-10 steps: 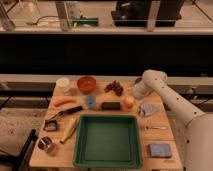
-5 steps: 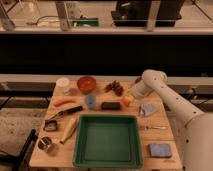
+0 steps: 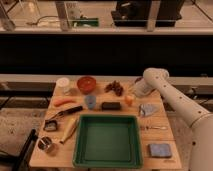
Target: Place apple in table surface
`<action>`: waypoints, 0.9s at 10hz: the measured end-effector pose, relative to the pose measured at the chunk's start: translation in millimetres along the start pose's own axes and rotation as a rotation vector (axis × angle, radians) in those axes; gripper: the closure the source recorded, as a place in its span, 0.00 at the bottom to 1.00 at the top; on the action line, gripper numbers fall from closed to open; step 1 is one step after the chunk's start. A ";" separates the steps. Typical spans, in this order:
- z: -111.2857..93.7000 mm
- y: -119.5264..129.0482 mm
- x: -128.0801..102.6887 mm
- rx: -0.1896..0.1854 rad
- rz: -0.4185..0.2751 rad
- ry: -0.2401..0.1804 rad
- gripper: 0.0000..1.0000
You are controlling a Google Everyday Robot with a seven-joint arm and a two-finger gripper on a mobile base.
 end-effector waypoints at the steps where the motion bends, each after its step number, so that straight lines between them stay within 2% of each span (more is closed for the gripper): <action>1: -12.1 -2.4 0.1 0.017 -0.001 0.015 0.81; 3: -30.1 -5.6 -2.4 0.047 -0.006 0.041 0.81; 6: -33.6 -5.9 -6.3 0.060 -0.014 0.048 0.81; 9: -14.2 -3.7 -11.5 0.042 -0.019 0.025 0.81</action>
